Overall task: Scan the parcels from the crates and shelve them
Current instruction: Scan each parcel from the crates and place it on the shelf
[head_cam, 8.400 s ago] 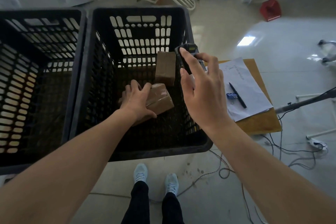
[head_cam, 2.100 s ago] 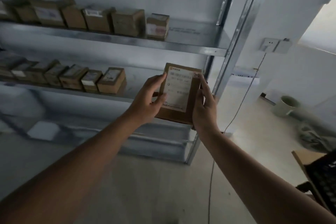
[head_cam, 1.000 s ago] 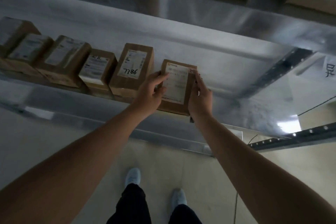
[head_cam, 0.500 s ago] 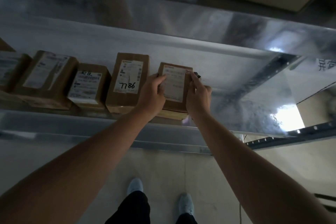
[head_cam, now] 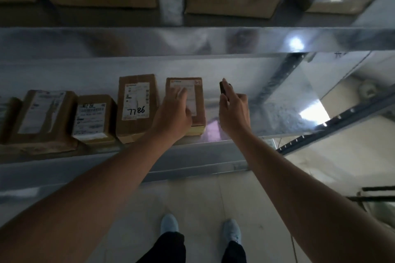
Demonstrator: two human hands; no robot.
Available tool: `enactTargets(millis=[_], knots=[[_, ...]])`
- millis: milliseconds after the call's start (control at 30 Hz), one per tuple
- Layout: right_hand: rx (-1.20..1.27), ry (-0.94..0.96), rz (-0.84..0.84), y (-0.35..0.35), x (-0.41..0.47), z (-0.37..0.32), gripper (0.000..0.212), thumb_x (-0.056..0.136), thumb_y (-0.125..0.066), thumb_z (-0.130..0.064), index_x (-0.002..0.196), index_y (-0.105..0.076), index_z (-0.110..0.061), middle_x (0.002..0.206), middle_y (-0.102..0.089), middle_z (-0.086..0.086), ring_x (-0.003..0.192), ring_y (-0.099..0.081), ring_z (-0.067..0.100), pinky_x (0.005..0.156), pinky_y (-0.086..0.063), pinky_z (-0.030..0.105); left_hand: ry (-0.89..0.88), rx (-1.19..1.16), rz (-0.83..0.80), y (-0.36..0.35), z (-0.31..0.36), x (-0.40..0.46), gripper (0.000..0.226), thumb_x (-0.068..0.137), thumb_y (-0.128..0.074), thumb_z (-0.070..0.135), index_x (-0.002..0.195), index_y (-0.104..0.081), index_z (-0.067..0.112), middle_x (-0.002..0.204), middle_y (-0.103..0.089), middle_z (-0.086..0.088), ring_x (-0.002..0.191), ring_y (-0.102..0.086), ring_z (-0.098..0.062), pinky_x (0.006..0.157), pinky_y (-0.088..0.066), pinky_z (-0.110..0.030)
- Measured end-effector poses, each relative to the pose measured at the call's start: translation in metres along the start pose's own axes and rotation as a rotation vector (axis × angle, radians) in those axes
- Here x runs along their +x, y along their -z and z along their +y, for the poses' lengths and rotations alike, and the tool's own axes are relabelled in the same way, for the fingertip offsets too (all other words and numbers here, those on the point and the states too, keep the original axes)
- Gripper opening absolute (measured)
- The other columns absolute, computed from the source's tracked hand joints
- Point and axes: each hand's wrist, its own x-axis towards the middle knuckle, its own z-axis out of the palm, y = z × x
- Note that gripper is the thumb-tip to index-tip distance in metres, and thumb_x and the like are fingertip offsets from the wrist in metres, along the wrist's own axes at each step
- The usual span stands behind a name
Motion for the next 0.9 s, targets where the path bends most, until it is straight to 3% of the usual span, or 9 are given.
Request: enactTargets(millis=[167,267,467,733,900], knots=[[-0.127,0.004,0.039,0.061,-0.037,0.010,0.051,0.114,-0.042,-0.038,0.162,-0.033,-0.049,0.133,-0.047,0.012,0.104,-0.057,0.033,0.094,-0.055,0.050,-0.089,0.001,-0.099,0.014,0.047,-0.008,0.066,0.101,-0.058,0.015,0.162,-0.034,0.007,0.165,-0.036,-0.016,0.154,-0.033,-0.034,0.124,-0.035,-0.053],[-0.163,-0.012,0.070,0.101,-0.063,0.018,0.050,0.114,-0.041,-0.039,0.161,-0.033,-0.052,0.134,-0.047,0.010,0.106,-0.056,0.036,0.097,-0.053,0.055,-0.165,0.024,-0.163,0.022,0.088,-0.024,0.067,0.102,-0.057,0.021,0.163,-0.032,0.011,0.169,-0.031,-0.012,0.158,-0.024,-0.032,0.126,-0.029,-0.051],[-0.211,0.016,0.164,0.188,-0.125,0.046,0.049,0.113,-0.042,-0.041,0.159,-0.032,-0.053,0.134,-0.047,0.011,0.104,-0.058,0.037,0.092,-0.056,0.057,-0.298,0.046,-0.200,0.023,0.182,-0.078,0.064,0.106,-0.052,0.030,0.163,-0.033,0.010,0.170,-0.030,-0.011,0.157,-0.024,-0.027,0.130,-0.015,-0.049],[-0.276,-0.001,0.293,0.329,-0.231,0.103,0.049,0.114,-0.040,-0.038,0.162,-0.034,-0.049,0.136,-0.046,0.016,0.109,-0.056,0.043,0.095,-0.052,0.053,-0.476,0.020,-0.175,0.013,0.335,-0.177,0.060,0.106,-0.049,0.034,0.162,-0.038,0.014,0.167,-0.037,-0.009,0.152,-0.034,-0.028,0.125,-0.027,-0.045],[-0.293,-0.026,0.406,0.407,-0.293,0.144,0.049,0.114,-0.041,-0.040,0.161,-0.034,-0.049,0.133,-0.048,0.015,0.103,-0.057,0.042,0.091,-0.055,0.054,-0.617,-0.015,-0.219,-0.008,0.420,-0.224,0.072,0.098,-0.038,0.053,0.161,-0.039,0.019,0.167,-0.039,-0.006,0.151,-0.038,-0.026,0.123,-0.034,-0.046]])
